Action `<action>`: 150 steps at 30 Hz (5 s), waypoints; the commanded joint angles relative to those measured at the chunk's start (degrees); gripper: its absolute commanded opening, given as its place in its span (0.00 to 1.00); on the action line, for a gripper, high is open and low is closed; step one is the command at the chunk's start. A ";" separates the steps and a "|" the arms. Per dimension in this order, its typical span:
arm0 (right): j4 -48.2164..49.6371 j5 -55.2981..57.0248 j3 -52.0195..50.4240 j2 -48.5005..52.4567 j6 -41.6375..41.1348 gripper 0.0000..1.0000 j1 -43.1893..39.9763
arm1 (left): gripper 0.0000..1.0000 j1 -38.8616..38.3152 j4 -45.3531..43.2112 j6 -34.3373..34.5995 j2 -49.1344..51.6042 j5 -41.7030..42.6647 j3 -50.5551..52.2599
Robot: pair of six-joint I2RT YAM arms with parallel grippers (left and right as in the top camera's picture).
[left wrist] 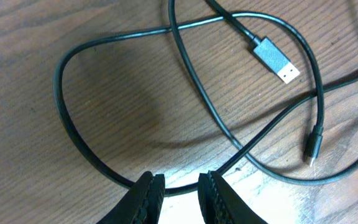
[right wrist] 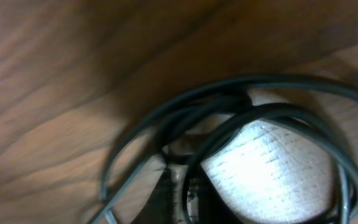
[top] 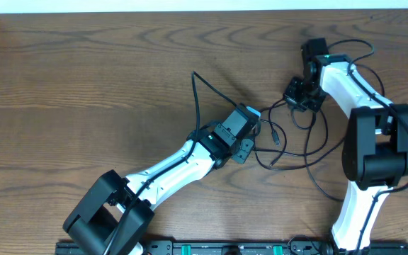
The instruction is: Untangle cables
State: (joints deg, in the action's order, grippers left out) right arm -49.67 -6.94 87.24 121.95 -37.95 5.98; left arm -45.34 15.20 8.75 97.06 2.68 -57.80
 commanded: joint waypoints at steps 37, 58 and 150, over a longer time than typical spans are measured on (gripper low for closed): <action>25.77 -21.27 0.15 -62.66 30.32 0.01 -1.99 | 0.98 0.11 -9.62 13.00 -1.84 4.39 -0.17; 19.15 -21.33 0.15 -63.76 25.49 0.01 -1.92 | 0.98 -3.32 -39.80 15.28 -7.58 7.13 -0.17; -15.02 -1.73 44.61 -1.49 27.23 0.68 -32.74 | 1.00 10.40 -13.75 2.38 -20.68 14.16 1.53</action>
State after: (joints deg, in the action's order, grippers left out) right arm -61.54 -6.02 131.41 121.62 -9.74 -27.79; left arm -35.68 0.91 12.36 76.25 16.25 -56.36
